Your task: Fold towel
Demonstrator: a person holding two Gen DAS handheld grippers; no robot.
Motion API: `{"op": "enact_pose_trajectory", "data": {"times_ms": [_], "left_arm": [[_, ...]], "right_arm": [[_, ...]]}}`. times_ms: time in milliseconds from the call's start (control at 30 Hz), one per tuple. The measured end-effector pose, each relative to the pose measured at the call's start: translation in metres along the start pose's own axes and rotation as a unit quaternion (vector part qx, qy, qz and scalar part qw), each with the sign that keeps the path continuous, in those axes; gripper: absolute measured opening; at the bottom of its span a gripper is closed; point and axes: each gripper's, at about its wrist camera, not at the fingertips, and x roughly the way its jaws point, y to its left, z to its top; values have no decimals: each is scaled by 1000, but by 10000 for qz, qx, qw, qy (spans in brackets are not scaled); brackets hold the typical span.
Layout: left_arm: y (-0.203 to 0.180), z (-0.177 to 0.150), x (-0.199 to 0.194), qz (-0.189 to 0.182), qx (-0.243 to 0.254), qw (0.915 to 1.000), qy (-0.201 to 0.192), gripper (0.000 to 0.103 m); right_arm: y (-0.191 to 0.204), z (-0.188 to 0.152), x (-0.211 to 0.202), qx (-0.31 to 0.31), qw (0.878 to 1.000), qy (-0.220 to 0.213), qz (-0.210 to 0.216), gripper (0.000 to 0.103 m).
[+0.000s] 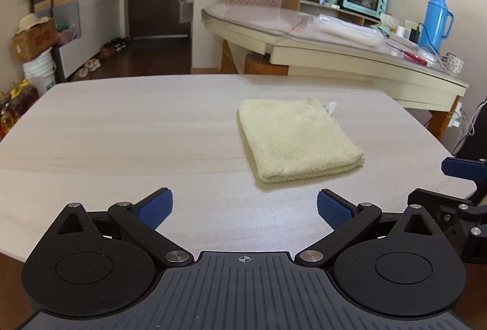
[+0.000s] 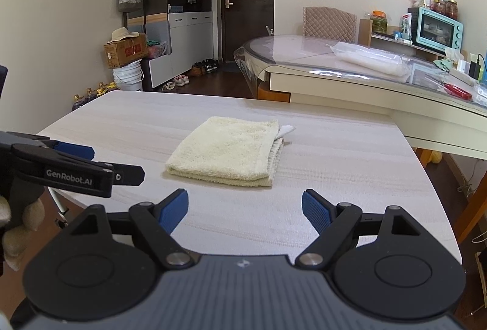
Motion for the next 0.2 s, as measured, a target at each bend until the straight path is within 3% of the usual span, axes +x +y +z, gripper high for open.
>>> {"op": "enact_pose_trajectory", "data": {"times_ms": [200], "left_arm": [[0,-1,-1,18,23,10000,-93,103]], "right_arm": [[2,2,2,-18,10000,-13,17,84]]}}
